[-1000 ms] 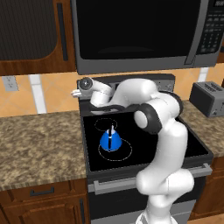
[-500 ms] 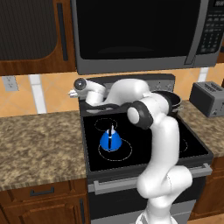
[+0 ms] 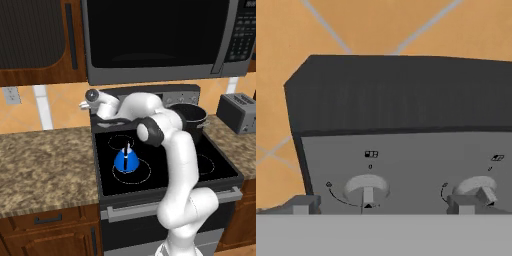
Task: Pick the kettle from the counter and place it on a stove burner. Then turn the burner on.
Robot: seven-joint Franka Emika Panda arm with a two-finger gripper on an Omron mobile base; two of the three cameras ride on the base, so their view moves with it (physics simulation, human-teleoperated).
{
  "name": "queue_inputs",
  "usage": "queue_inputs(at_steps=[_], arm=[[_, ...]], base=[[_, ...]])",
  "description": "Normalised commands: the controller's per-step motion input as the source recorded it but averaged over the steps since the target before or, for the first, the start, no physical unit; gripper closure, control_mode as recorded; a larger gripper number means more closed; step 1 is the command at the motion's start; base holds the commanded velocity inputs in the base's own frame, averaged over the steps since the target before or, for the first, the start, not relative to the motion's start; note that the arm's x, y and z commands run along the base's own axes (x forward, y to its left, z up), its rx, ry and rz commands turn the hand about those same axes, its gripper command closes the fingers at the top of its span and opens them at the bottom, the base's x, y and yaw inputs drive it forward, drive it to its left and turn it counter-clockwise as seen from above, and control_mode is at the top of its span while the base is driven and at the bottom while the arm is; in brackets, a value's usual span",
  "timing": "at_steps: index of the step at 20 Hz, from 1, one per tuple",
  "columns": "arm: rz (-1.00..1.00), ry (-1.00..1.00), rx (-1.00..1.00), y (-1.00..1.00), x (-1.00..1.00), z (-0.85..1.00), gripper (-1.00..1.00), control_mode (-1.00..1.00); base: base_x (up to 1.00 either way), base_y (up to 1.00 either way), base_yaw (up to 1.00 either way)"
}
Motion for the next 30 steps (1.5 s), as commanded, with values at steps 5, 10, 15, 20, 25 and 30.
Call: queue_inputs(at_steps=[5,10,15,20,25,30], arm=[[0.00,0.03,0.00,0.00,0.26,-0.30,-1.00,-1.00],[0.00,0.00,0.00,0.00,0.40,-0.11,-1.00,-1.00],[0.00,-0.01,0.00,-0.12,0.30,-0.19,-1.00,-1.00],[0.01,-0.02,0.00,-0.20,0.07,-0.02,-1.00,-1.00],[0.00,-0.01,0.00,-0.06,0.07,0.00,-1.00,-1.00],[0.00,-0.02,0.00,-0.01,0.16,0.00,-1.00,-1.00]], base=[[0.00,0.00,0.00],[0.00,0.00,0.00],[0.00,0.00,0.00],[0.00,0.00,0.00],[0.00,0.00,0.00],[0.00,0.00,0.00]])
